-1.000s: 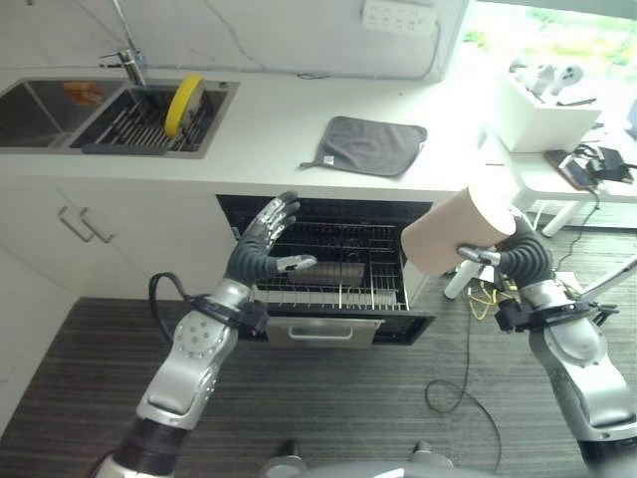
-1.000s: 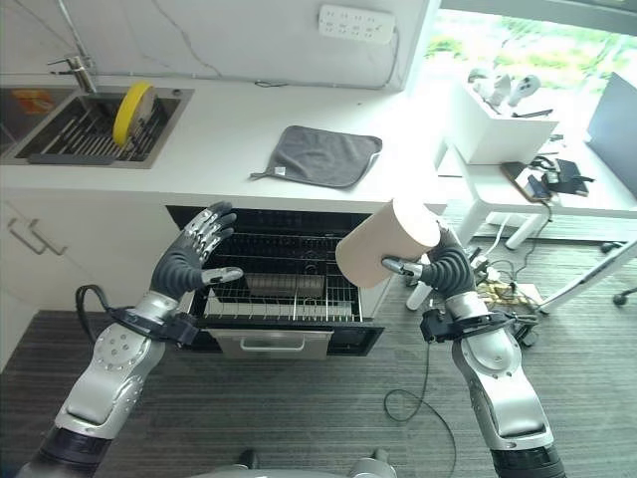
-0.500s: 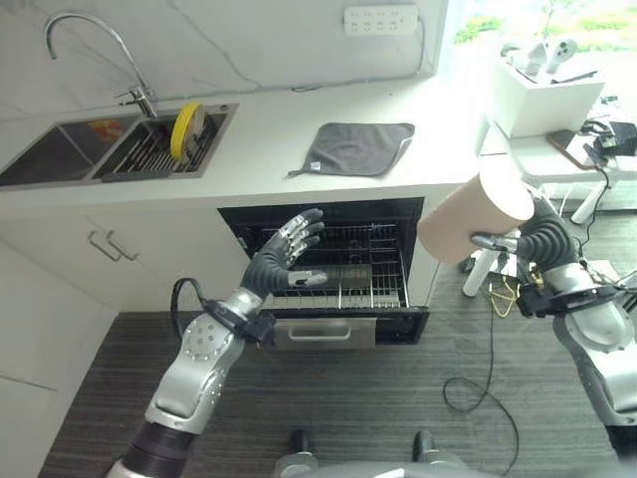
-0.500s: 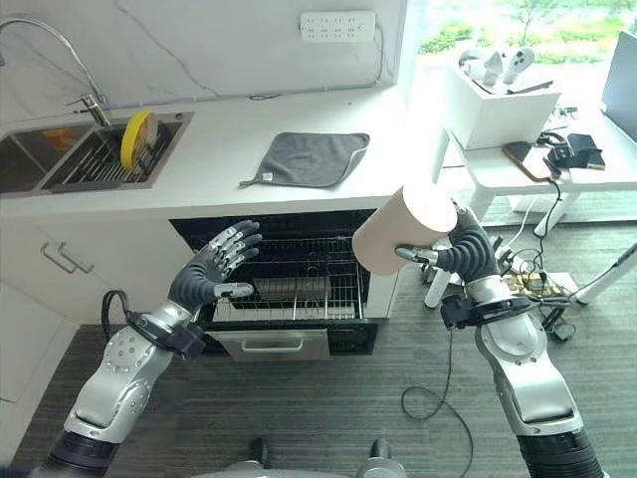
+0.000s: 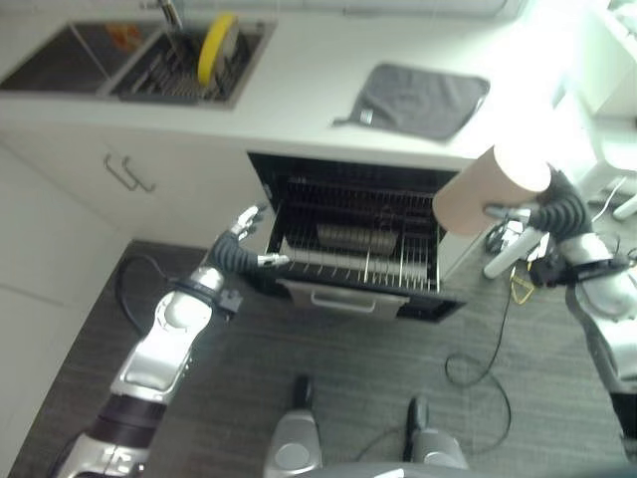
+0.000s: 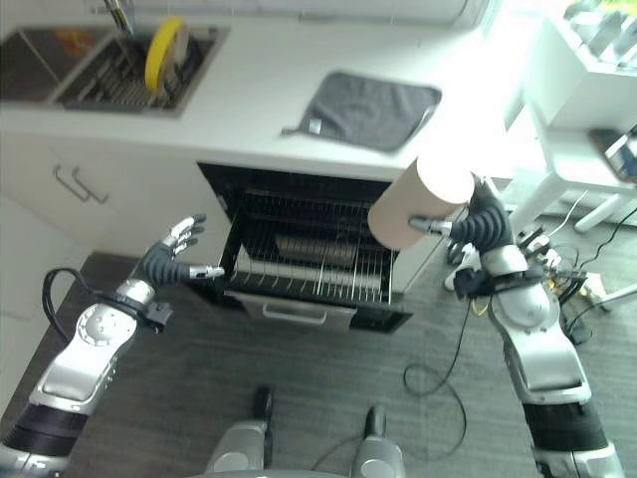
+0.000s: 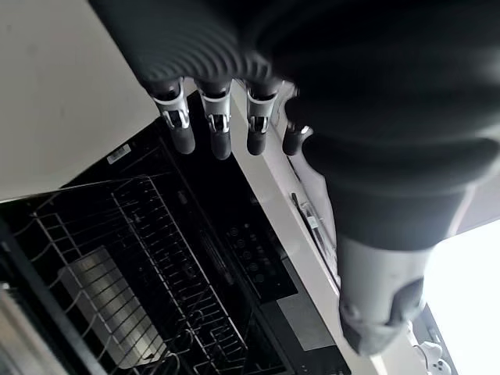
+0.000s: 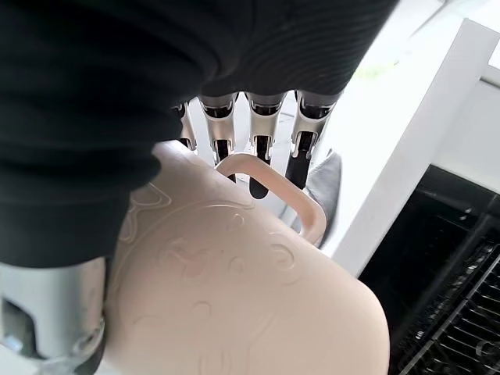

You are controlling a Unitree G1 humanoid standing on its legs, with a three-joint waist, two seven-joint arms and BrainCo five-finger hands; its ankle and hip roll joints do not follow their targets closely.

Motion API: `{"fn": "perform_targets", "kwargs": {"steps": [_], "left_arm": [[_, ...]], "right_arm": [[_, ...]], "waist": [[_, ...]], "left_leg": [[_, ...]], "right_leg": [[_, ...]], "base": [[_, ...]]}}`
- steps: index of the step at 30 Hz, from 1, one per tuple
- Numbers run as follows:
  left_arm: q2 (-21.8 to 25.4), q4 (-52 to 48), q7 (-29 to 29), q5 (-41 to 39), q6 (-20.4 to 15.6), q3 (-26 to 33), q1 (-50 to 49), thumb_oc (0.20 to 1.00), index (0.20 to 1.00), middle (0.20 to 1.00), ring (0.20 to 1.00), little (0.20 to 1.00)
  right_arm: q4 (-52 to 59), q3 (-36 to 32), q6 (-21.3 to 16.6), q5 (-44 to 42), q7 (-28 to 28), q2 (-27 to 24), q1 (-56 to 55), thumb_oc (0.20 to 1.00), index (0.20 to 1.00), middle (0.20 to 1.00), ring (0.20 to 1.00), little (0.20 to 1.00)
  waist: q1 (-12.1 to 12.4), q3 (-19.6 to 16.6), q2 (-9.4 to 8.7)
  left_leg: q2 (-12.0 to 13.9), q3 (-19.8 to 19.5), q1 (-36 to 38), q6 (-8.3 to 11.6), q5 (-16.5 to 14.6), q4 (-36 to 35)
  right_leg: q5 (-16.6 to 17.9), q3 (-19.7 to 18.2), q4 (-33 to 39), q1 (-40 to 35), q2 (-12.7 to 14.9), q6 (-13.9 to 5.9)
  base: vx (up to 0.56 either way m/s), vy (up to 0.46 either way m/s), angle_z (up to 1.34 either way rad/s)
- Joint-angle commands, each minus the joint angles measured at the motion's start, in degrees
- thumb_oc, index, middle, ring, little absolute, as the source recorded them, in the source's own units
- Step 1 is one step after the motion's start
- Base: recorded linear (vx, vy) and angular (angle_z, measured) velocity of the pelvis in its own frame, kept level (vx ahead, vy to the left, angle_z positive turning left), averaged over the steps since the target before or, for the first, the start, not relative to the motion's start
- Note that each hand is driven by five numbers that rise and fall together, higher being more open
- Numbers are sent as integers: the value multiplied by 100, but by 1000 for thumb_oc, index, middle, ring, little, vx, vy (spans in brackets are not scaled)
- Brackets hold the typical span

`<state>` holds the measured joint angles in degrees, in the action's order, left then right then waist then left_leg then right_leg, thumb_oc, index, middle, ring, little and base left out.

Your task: Place the dishes in the dishwasher.

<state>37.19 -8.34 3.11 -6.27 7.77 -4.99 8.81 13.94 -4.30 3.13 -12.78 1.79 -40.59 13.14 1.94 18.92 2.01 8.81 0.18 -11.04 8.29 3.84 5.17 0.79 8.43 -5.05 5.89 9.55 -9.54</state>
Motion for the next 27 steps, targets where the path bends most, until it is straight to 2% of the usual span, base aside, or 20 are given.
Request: {"fn": "perform_targets", "kwargs": {"steps": [1, 6, 9, 14, 19, 24, 27], "left_arm": [[296, -341, -93, 305, -169, 201, 84, 1000, 1000, 1000, 1000, 1000], [447, -249, -42, 541, -201, 65, 384, 1000, 1000, 1000, 1000, 1000], [706, -155, -9, 726, -260, -89, 728, 1000, 1000, 1000, 1000, 1000], [999, 1, 103, 1032, -325, -232, 1195, 1000, 1000, 1000, 1000, 1000], [1365, 223, 331, 1700, -331, -493, 1784, 1000, 1000, 1000, 1000, 1000], [1553, 693, 615, 2041, -318, -1031, 2568, 1000, 1000, 1000, 1000, 1000], [1567, 969, 1031, 2327, -174, -1472, 2870, 1000, 1000, 1000, 1000, 1000]], "right_arm": [[557, 1, -184, 196, 169, -102, 84, 200, 200, 200, 200, 200], [182, 252, -103, 308, 147, -143, 439, 200, 200, 200, 200, 200], [-106, 457, 48, 398, 146, -267, 814, 200, 200, 200, 200, 200], [-466, 599, 148, 378, 49, -428, 1285, 200, 200, 200, 200, 200], [-911, 860, 286, 411, -62, -615, 1738, 200, 200, 200, 200, 200], [-1603, 1208, 418, 433, 15, -642, 2336, 200, 200, 200, 200, 200], [-1951, 1426, 470, 424, -52, -693, 2552, 200, 200, 200, 200, 200]], "waist": [[-87, -136, -211], [-95, 128, -235], [-120, 243, -208], [-123, 320, -183], [-133, 315, -163], [-138, 310, -161], [-153, 294, -184]], "left_leg": [[-5, -178, 144, -104, -916, 603], [-33, -264, -133, -162, -999, 880], [-18, -191, -95, -211, -918, 671], [-29, -149, -52, -229, -855, 524], [-42, -93, -39, -230, -805, 392], [-63, -45, -96, -226, -787, 315], [-54, -16, -116, -216, -811, 329]], "right_leg": [[-942, -220, -756, 67, 153, 5], [-979, -293, -1104, 465, 167, 6], [-899, -284, -1020, 546, 170, -35], [-828, -283, -886, 531, 150, -51], [-768, -236, -732, 512, 152, -55], [-764, -202, -644, 547, 121, -37], [-772, -178, -637, 569, 106, -25]], "base": [[-90, -31, -7], [-50, -23, 2], [-24, 1, 3], [0, 0, 0], [0, 0, 0], [-29, 0, -5], [-12, 0, 0]]}}
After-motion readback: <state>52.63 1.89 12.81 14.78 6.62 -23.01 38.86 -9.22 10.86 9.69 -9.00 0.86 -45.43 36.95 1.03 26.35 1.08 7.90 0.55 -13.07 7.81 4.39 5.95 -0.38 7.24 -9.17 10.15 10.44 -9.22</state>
